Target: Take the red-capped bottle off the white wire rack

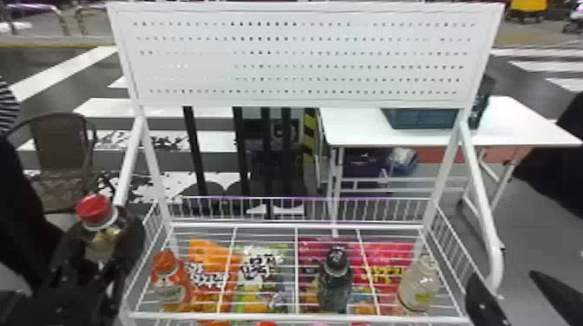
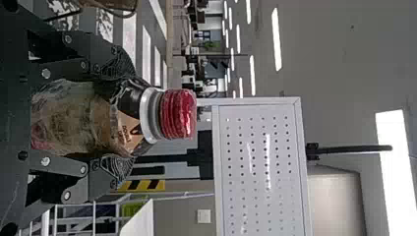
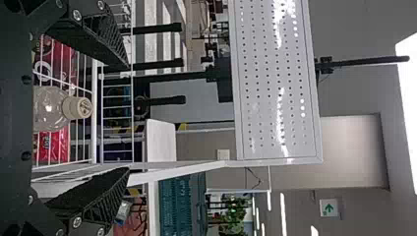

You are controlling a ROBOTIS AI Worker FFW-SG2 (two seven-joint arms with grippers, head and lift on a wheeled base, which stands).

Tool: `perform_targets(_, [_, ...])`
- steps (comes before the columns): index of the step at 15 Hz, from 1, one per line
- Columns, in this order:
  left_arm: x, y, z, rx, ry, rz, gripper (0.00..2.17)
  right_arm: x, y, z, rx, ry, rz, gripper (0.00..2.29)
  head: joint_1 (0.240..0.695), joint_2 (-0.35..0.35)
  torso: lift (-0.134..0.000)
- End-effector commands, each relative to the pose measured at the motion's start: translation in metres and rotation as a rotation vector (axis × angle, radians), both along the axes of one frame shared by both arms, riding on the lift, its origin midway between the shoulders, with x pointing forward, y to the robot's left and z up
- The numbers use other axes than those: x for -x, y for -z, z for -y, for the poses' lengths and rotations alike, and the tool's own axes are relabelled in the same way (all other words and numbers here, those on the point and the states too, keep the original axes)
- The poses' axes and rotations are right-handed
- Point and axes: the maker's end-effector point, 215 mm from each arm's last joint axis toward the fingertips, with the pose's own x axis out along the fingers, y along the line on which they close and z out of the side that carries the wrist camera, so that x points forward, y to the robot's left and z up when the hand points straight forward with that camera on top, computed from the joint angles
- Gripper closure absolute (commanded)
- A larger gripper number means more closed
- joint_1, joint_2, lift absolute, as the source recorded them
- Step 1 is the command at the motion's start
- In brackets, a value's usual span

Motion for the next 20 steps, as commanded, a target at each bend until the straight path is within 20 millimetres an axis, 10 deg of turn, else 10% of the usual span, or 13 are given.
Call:
perform_targets(1, [0.001, -0.004, -0.008, -0.001, -0.002, 0.002, 0.87, 0.001, 0.000, 0.000, -0.001, 0.000, 0.003, 0.15, 0.499, 0.000, 0.000])
perform_targets(20, [-0.004, 0.019, -0.006, -0.014, 0.016, -0.063, 0.87, -0.002, -0.003, 0.000, -0.004, 0.002, 0.011, 0.15, 0.499, 0.000, 0.000])
